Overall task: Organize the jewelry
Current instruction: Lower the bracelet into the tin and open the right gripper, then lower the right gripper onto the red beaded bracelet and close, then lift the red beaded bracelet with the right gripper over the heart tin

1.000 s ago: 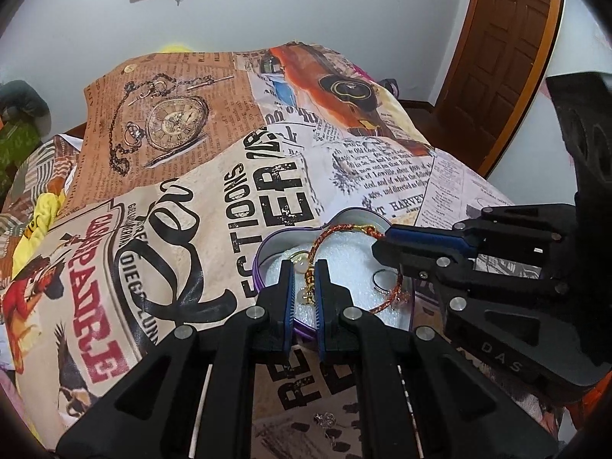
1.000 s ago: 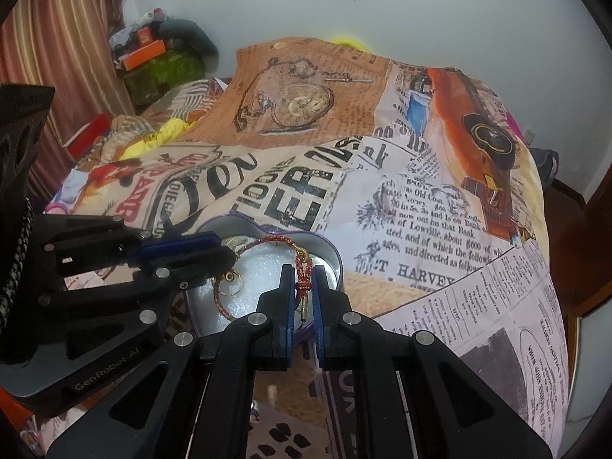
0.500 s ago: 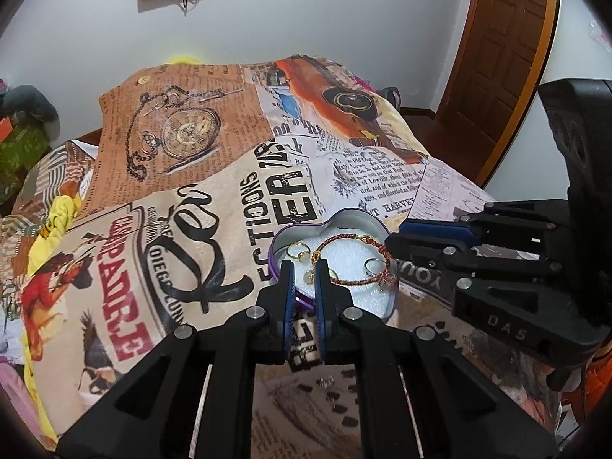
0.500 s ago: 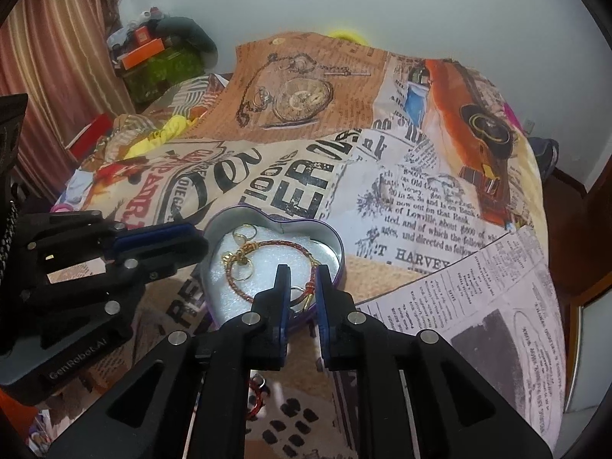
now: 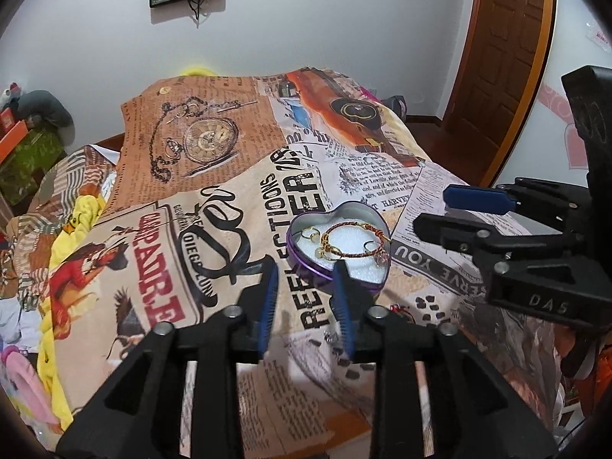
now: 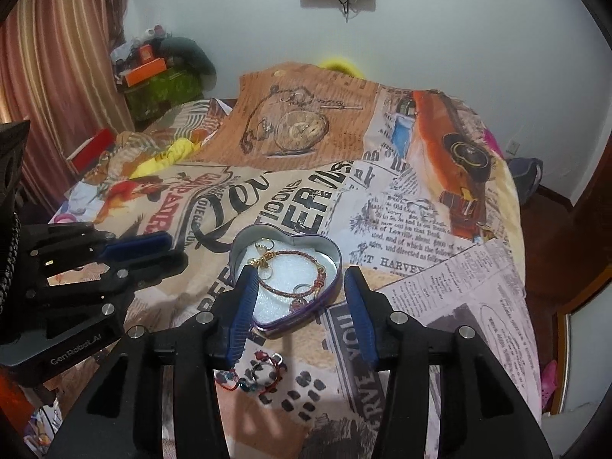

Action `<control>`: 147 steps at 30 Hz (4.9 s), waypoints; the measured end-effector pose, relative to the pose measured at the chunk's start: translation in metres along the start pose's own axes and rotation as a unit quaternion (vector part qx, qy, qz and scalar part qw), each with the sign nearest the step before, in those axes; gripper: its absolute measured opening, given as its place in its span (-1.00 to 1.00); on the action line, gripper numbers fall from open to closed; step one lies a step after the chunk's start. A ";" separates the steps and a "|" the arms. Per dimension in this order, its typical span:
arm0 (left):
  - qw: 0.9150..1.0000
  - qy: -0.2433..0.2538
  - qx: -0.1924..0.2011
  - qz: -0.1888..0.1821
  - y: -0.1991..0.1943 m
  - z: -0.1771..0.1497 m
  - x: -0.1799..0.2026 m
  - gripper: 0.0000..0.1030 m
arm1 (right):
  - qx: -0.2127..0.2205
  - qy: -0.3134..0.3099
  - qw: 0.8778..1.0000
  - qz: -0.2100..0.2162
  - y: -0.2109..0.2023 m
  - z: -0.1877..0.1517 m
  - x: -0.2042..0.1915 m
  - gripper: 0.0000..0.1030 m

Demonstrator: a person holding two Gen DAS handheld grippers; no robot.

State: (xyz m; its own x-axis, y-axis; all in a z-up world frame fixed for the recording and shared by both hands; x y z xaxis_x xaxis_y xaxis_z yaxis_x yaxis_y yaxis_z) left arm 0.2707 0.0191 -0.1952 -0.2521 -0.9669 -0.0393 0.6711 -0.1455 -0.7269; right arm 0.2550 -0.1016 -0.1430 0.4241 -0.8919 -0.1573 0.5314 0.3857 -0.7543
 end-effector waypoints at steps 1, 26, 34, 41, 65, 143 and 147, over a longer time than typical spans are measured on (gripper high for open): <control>1.000 0.000 0.001 0.001 -0.002 -0.001 0.000 -0.31 | 0.002 0.000 1.000 -0.003 -0.003 -0.001 0.000 -0.17; 0.997 -0.008 -0.080 -0.022 0.030 -0.064 0.009 -0.28 | -0.076 0.012 0.997 -0.014 0.012 -0.063 0.011 -0.16; 0.997 -0.003 -0.074 -0.038 0.037 -0.059 0.016 -0.28 | -0.094 0.027 0.995 0.003 0.017 -0.073 0.011 -0.16; 0.996 -0.005 -0.071 -0.046 0.046 -0.053 0.019 -0.54 | -0.089 0.026 0.996 0.009 0.023 -0.073 0.004 -0.17; 0.998 -0.012 -0.038 -0.049 0.014 -0.063 0.024 -0.78 | -0.104 -0.010 0.994 0.033 0.039 -0.074 -0.017 -0.82; 0.999 -0.023 -0.001 -0.038 -0.026 -0.054 0.021 -0.78 | -0.054 0.007 0.998 0.040 0.006 -0.052 -0.016 -0.87; 0.999 -0.017 0.010 -0.035 -0.030 -0.042 0.023 -0.78 | -0.029 0.014 0.999 0.040 -0.007 -0.041 -0.011 -0.87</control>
State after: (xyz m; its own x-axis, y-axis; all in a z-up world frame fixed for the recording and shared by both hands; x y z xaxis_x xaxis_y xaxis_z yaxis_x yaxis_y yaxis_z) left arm 0.2158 0.0103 -0.2028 -0.2748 -0.9609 0.0340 0.6672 -0.2160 -0.7128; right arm 0.2165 -0.1037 -0.1621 0.4422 -0.8654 -0.2357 0.4527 0.4422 -0.7743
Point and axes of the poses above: each gripper's, at about its wrist camera, not at the fingertips, and y roughly the way its jaws point, x to its right, z to its top, the point moved 5 cm from there along y, roughly the way its jaws point, and after that the axes turned 9 degrees about y, right-handed, at the moved point
